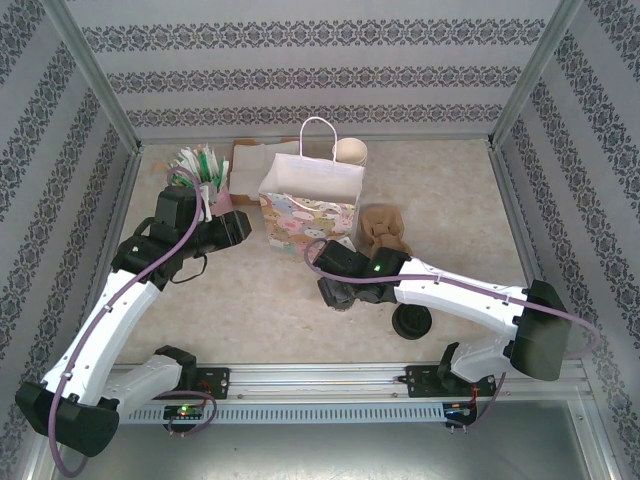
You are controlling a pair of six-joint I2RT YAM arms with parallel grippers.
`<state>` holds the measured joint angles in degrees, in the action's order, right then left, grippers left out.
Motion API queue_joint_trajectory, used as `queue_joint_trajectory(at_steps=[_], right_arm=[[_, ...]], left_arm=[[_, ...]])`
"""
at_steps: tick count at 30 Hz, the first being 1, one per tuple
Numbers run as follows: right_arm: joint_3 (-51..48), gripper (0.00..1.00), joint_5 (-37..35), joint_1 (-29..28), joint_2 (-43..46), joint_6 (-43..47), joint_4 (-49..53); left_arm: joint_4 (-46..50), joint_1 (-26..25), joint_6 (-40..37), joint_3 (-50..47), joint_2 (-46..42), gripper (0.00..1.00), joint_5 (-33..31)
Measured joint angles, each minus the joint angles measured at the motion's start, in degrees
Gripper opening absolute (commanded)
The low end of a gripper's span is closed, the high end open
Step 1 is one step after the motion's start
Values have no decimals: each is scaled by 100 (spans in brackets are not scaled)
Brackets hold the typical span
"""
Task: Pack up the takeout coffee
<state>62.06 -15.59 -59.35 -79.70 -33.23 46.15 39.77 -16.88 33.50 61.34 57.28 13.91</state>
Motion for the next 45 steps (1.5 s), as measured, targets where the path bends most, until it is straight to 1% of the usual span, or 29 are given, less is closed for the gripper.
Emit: queue_joint_trajectory(at_steps=[6,12,21,26,30,37,41,45], right_arm=[[0,78,0,0,-22,7,-37],[-33,77,2,0,-85,15,-66],[-35,67,-4,0,-81,35,-81],[-63,65,0,0,35,70,-55],[-74,66,0,31,479,299,105],[50,65,-7,339,1740,953,570],[581,64,-68,621,2105,1392,1021],[1344,64,-164,820,2122,1864,1340]], left_arm=[[-11,0,0,0,0,64,2],[-11,0,4,0,0,63,42],[-13,0,50,0,0,63,63],[-15,0,90,0,0,63,66],[-83,0,118,0,4,63,107],[-275,0,138,140,260,63,238],[-297,0,122,448,474,63,236],[-315,0,35,728,621,63,236]])
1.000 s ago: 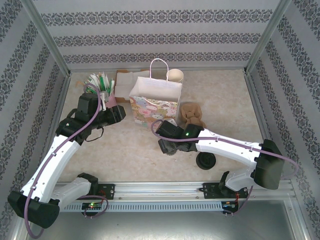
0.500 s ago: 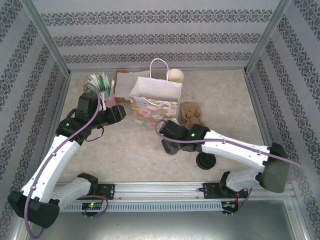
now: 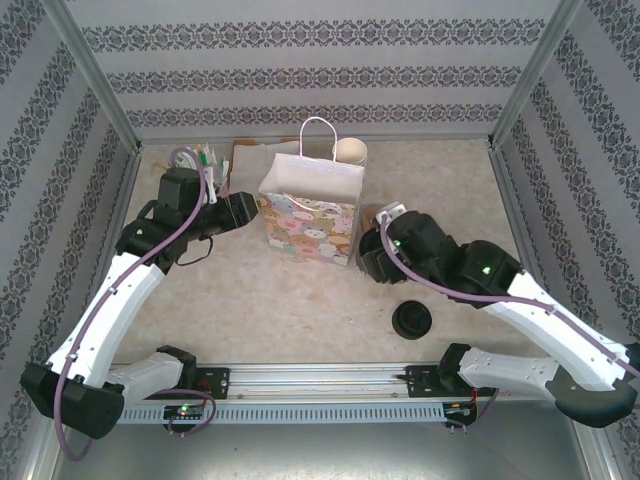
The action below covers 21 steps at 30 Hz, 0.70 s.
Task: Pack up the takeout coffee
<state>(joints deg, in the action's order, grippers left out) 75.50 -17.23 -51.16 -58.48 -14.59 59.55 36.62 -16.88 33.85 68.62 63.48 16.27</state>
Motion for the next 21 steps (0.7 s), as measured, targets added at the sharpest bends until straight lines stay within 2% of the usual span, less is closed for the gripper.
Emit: queue_joint_trajectory(at_steps=[6,11,15,21], right_arm=[[1416,63,-98,278,-444,848,151],[2496,62,72,682,-1141,1561,-24],[3220,62,592,1036,-1790,2096,-216],[4175,59,1926,1700,-2859,2741,-455]], left_arm=[[-13,0,-138,511,466,64,57],[-122,2,-212,859,997,65,448],[-157,96,-236,1156,1421,64,756],[-190,393,-306,1255,1652,64,990]])
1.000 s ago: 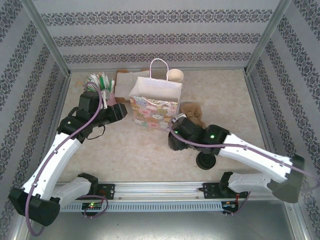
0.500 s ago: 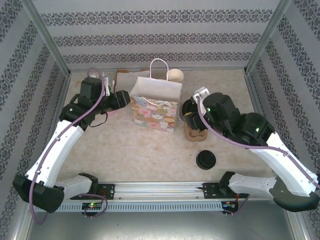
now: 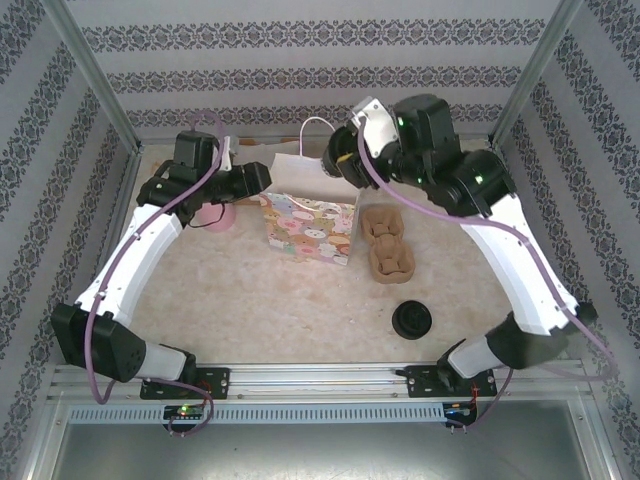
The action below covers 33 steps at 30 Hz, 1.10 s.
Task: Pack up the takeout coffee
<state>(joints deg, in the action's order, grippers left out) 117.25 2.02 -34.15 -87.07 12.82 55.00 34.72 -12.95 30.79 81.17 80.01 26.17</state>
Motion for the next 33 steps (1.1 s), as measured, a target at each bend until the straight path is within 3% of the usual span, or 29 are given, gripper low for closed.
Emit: queue_joint_trajectory(at_steps=[8,14,24,33], right_arm=[[1482,59,1685,531,-1589,848,310],[2052,59,2435,592,-2280,1314,892],[2166,59,2684,590,-2518,1729,1469],[2332,56,2120,348,-2981,2192,1794]], left_arm=[[-4,295,-164,103,7,65,190],[50,306,-341,186,52,65,216],[85,332,-365,186,66,64,236],[90,332,-365,186,225,64,256]])
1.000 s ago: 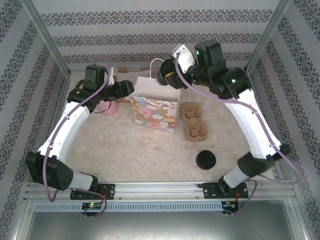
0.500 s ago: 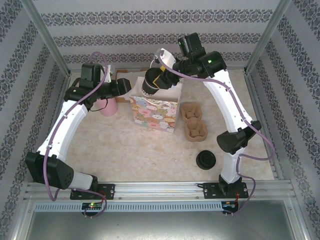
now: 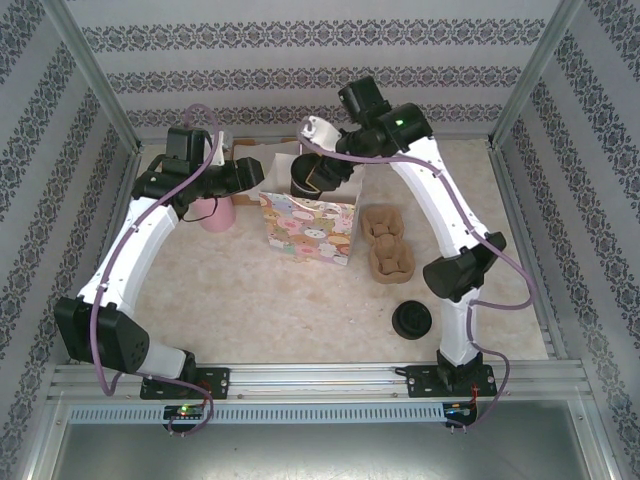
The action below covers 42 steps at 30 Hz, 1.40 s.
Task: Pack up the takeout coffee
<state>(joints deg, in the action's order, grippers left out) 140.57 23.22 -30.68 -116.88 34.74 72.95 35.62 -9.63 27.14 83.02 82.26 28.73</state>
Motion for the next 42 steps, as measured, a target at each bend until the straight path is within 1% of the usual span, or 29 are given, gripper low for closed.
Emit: queue_joint_trajectory(at_steps=[8,13,14,20,25,42], right_arm=[[70,56,-304,-212,-413,343,125],[131,56,-330,-223,-450,494,146],[146,55,-332,-223,-463,518,149],[339,55,-339,-221,-697,592,155],[459,55,-168,-216,-745,575,155],[588,54,-83,122,-741,485,101]], left_arm=[[127,0,-66,0,4,64,2],[160,0,-142,0,4,63,-2],[175,0,-155,0,4,63,-4],[262,0,-254,0,4,63,-2],[262,0,-275,-24,4,63,4],[249,0,-273,-278,4,62,258]])
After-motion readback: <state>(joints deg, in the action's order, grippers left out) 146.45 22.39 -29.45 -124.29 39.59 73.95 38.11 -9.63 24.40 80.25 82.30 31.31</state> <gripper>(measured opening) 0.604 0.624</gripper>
